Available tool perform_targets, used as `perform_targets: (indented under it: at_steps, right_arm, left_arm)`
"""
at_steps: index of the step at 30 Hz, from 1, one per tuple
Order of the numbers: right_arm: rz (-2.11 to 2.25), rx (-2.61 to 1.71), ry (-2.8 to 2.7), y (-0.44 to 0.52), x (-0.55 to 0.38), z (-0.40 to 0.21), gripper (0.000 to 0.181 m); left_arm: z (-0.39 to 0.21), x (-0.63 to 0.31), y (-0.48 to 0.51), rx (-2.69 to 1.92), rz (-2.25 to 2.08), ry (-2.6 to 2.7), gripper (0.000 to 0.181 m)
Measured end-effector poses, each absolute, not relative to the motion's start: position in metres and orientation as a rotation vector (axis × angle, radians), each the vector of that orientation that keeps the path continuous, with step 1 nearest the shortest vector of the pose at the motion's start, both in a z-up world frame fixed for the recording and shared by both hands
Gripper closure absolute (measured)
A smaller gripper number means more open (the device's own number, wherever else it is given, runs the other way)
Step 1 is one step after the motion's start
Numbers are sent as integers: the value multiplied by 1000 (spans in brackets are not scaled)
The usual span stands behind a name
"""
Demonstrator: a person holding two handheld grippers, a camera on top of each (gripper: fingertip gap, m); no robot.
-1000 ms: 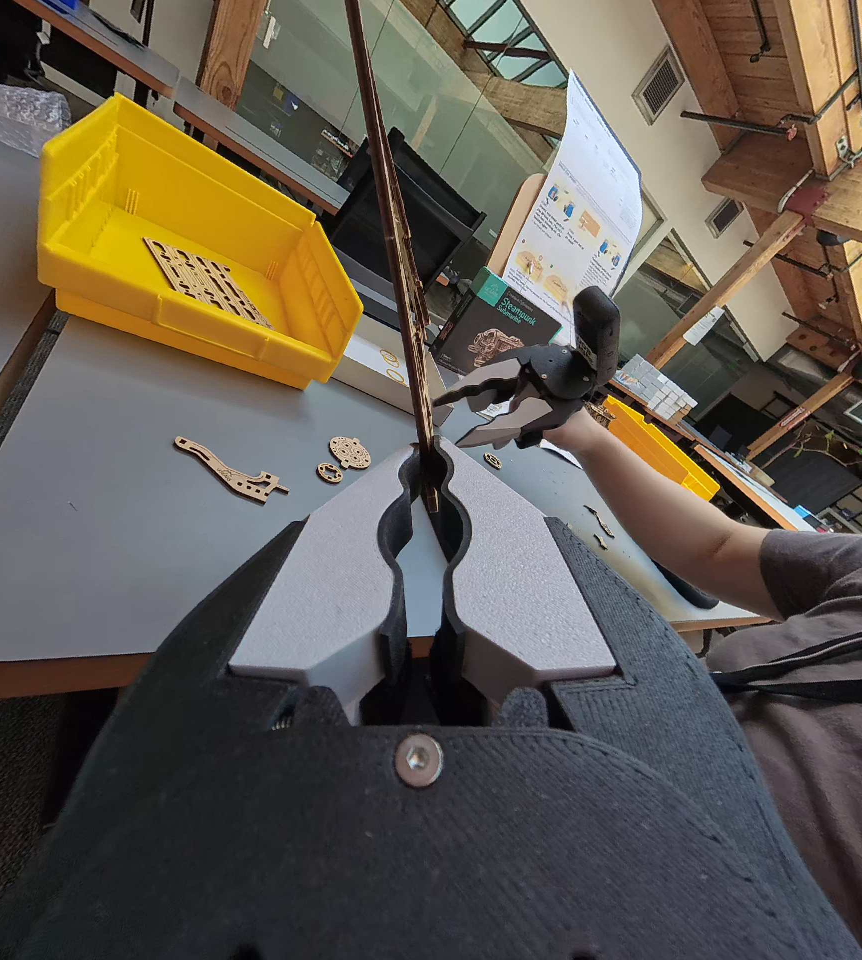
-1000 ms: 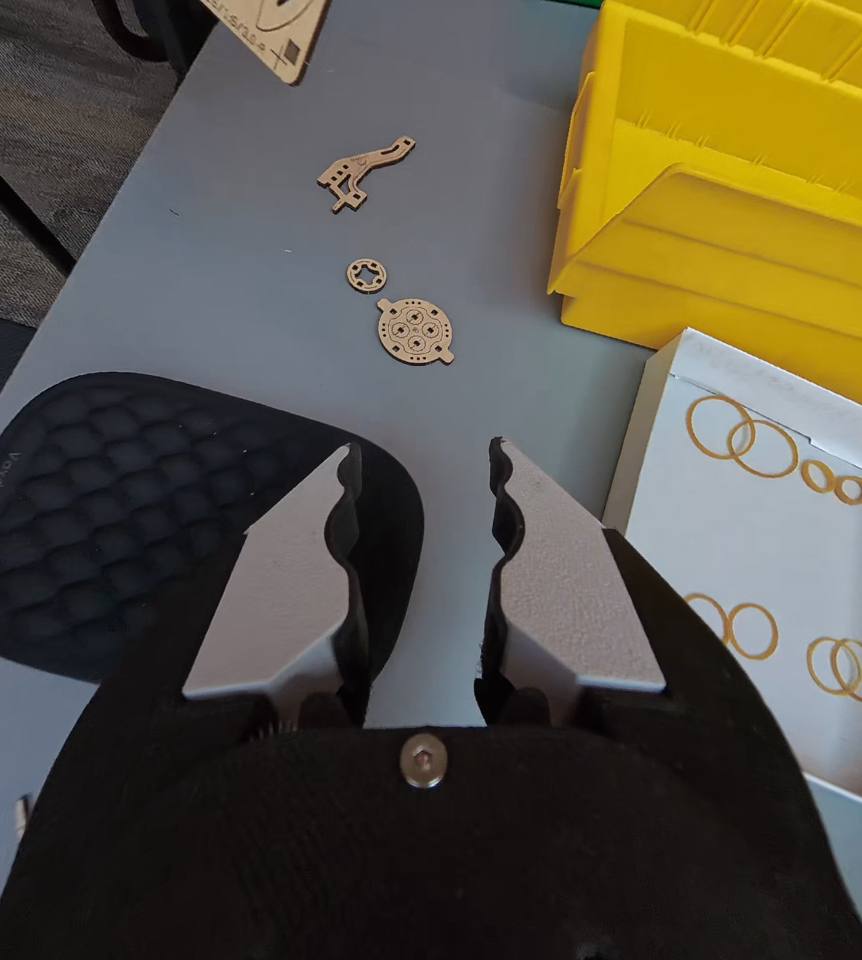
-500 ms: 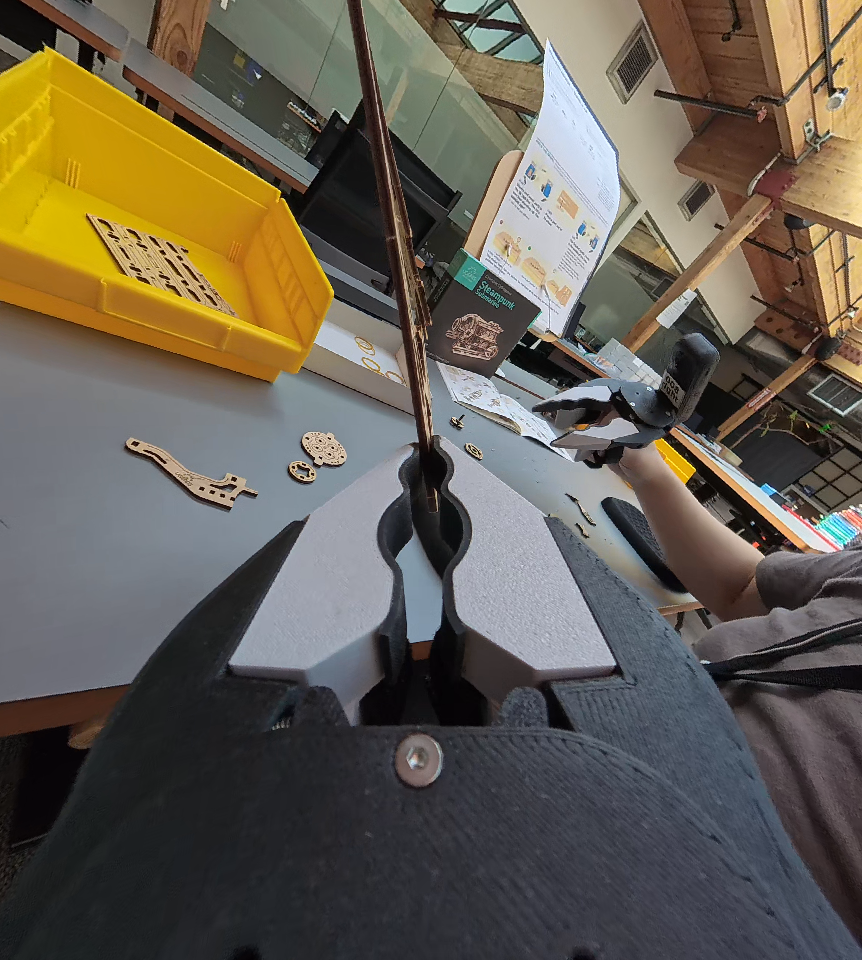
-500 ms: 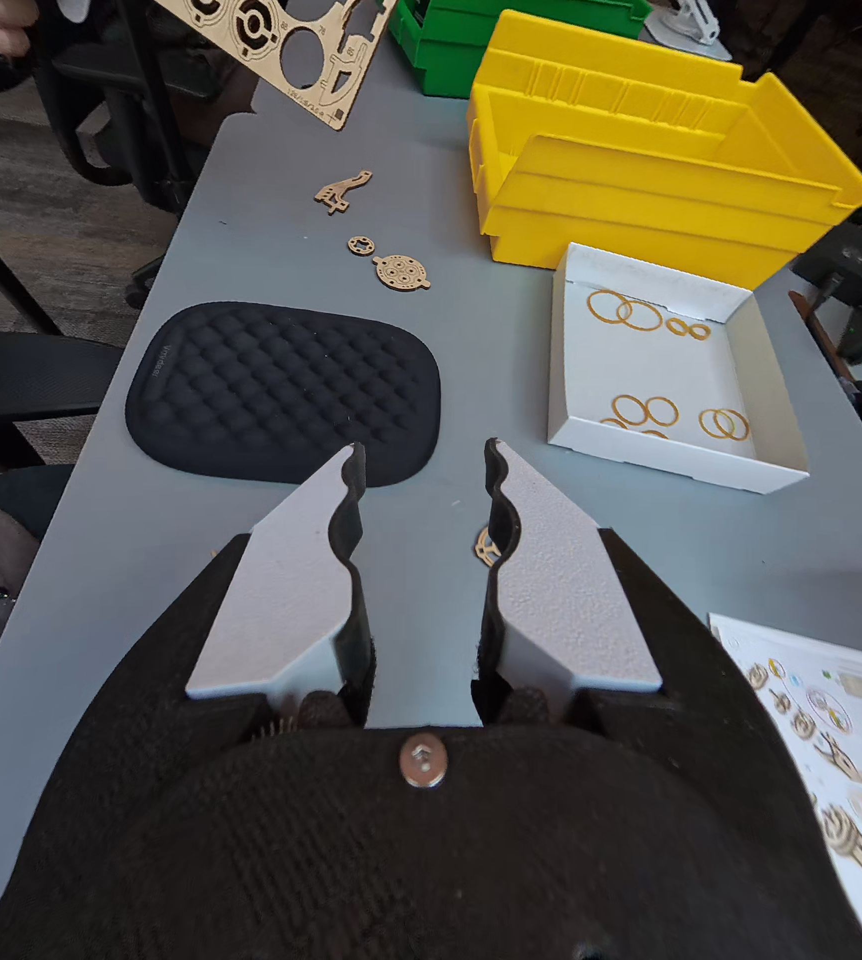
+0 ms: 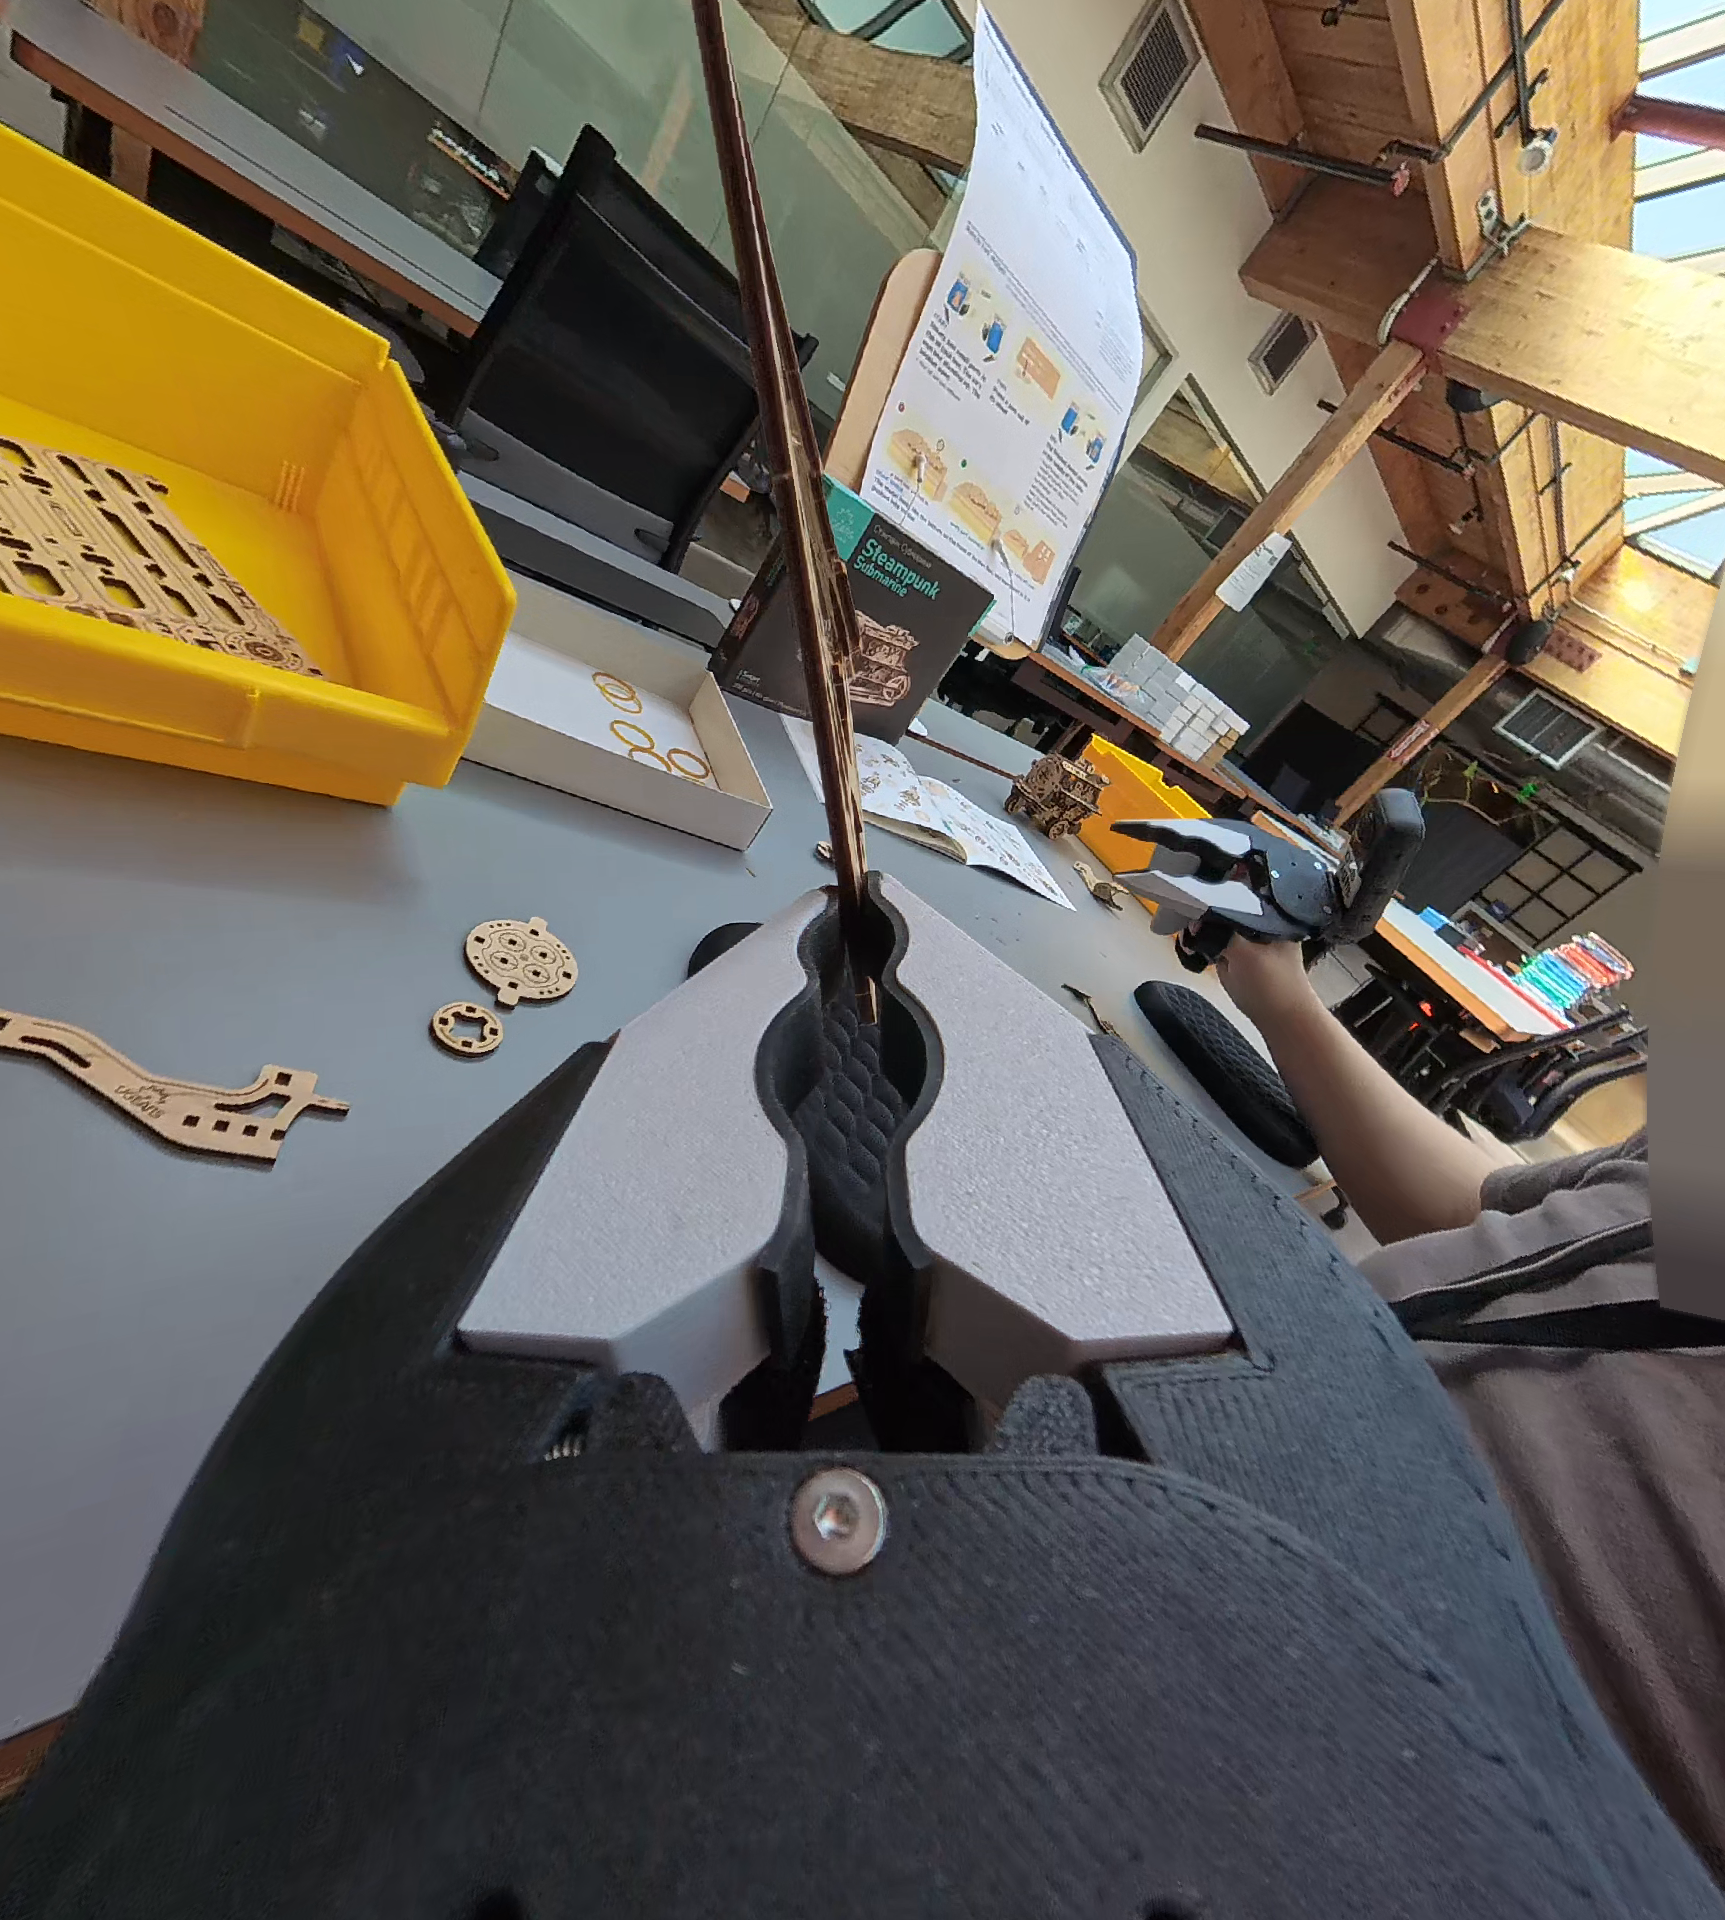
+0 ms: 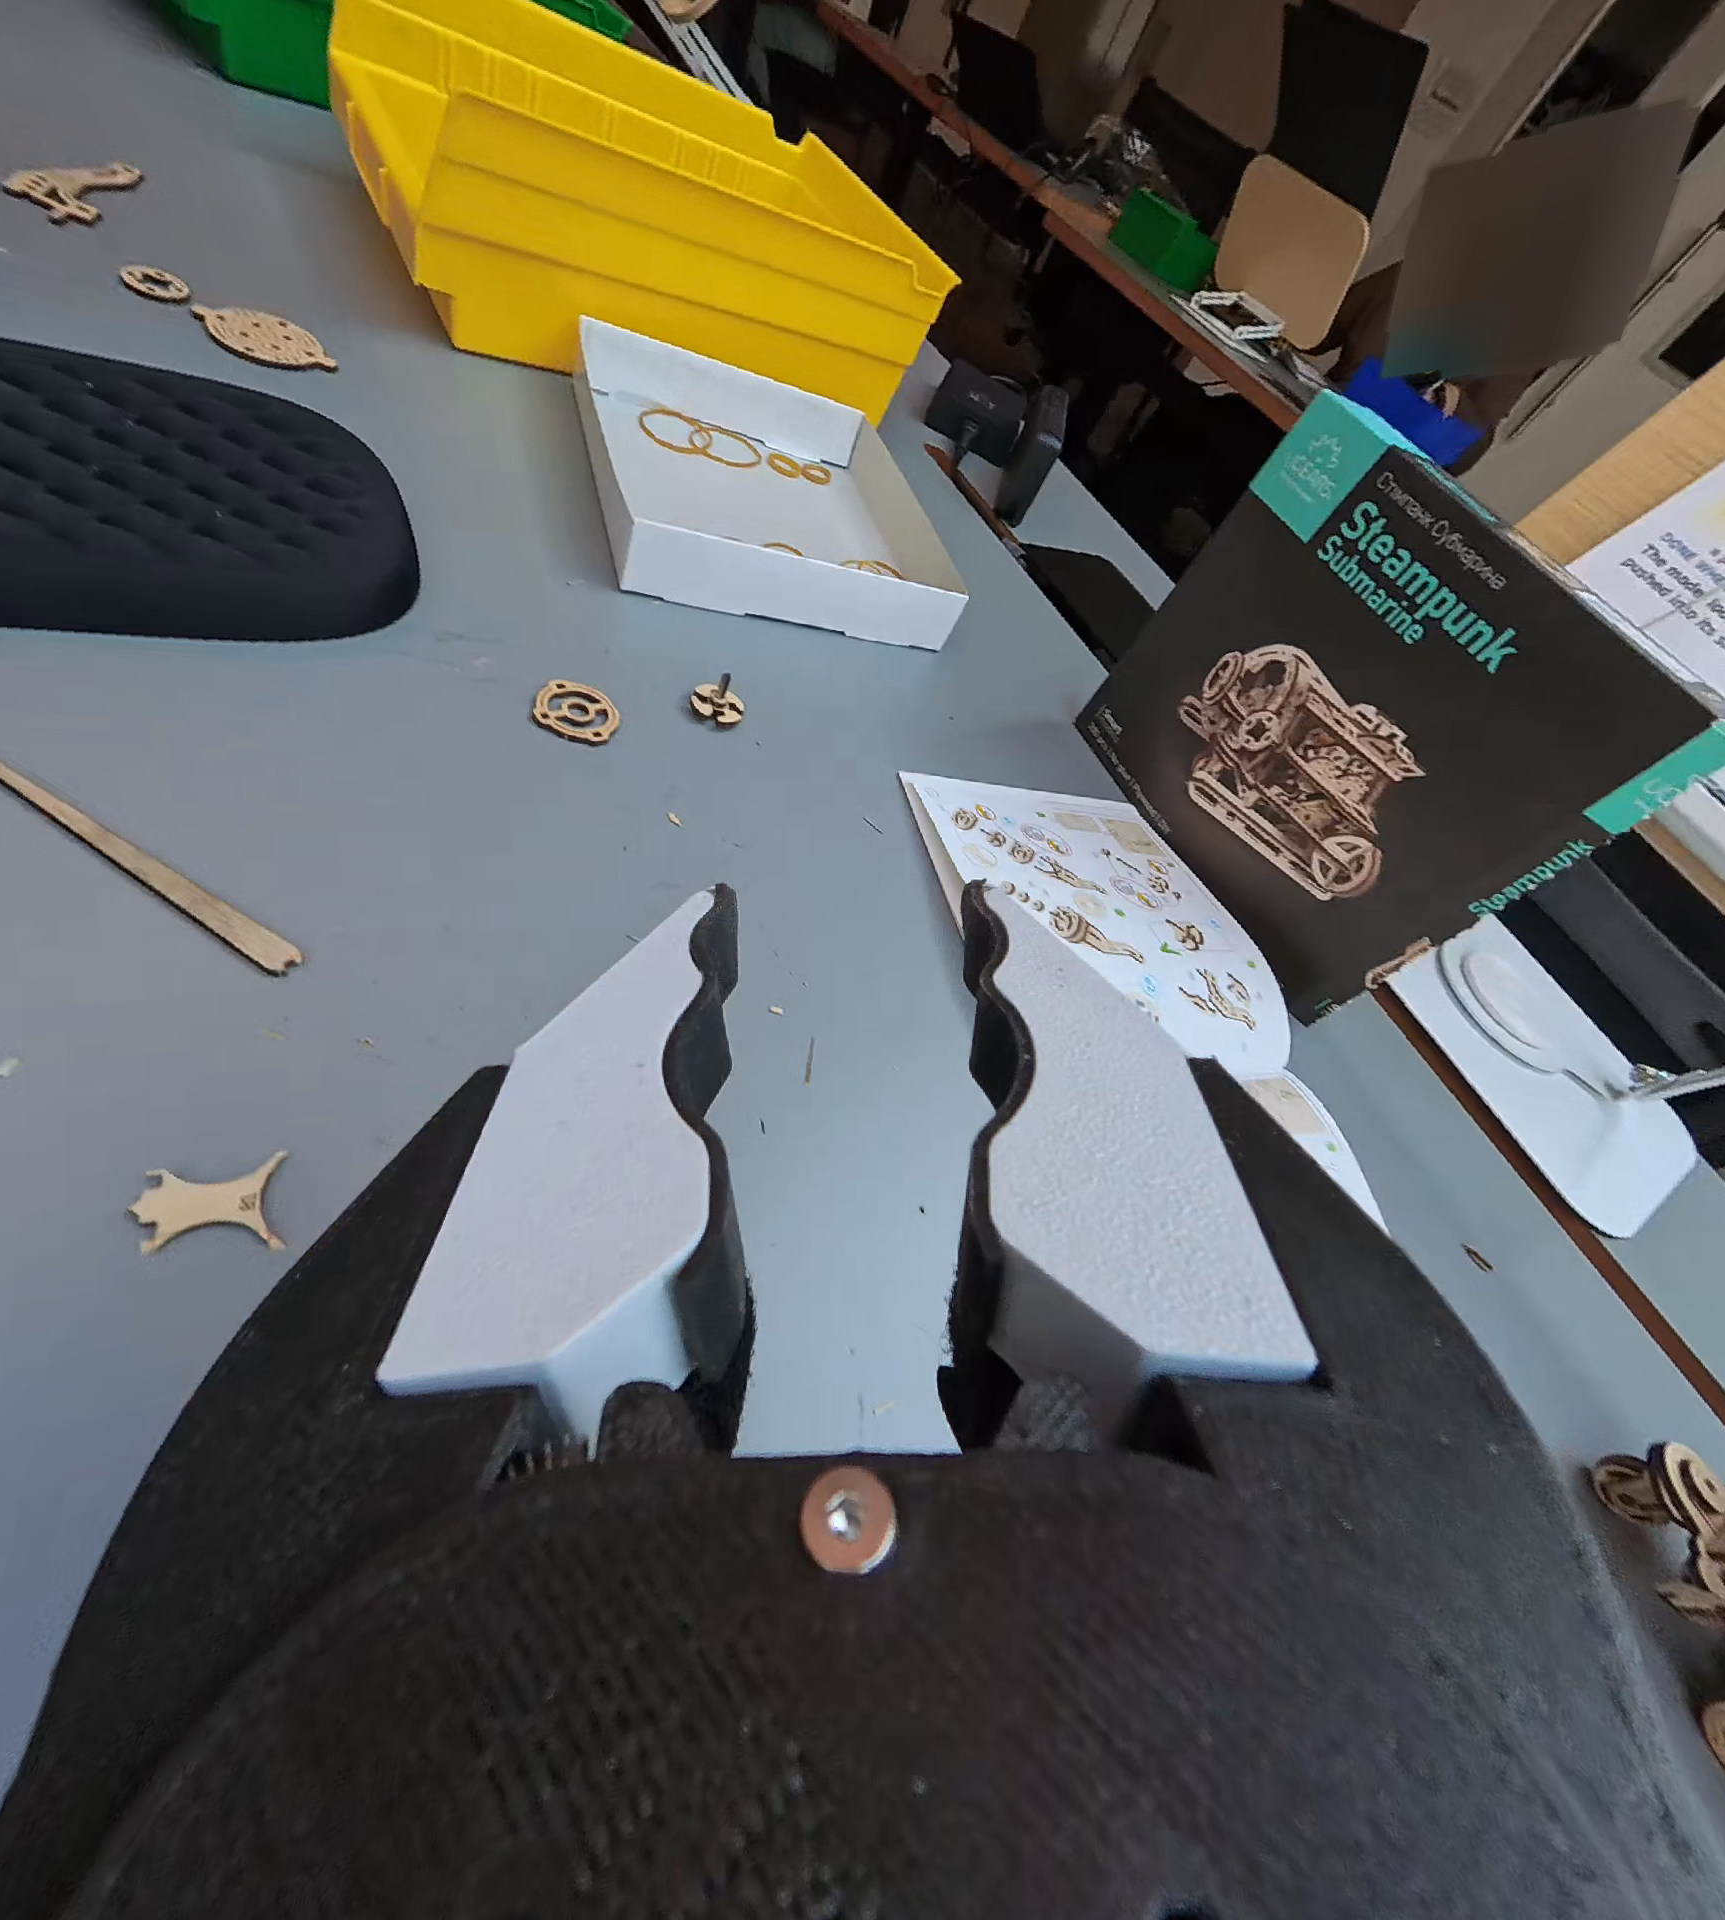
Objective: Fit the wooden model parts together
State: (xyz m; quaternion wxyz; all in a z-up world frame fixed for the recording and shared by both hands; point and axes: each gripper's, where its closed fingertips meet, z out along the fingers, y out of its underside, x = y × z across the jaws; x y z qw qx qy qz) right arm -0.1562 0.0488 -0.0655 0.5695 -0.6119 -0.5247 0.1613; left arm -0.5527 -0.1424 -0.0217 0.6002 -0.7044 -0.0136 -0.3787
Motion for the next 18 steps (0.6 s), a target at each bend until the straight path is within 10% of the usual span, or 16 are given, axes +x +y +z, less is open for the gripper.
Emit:
perform_targets:
  at_steps: [18]
  right_arm:
    - [228,-1289,-1215,45,-136,-70,180]
  left_arm:
    - [-14,-506,-103,-1665,-933,61,181]
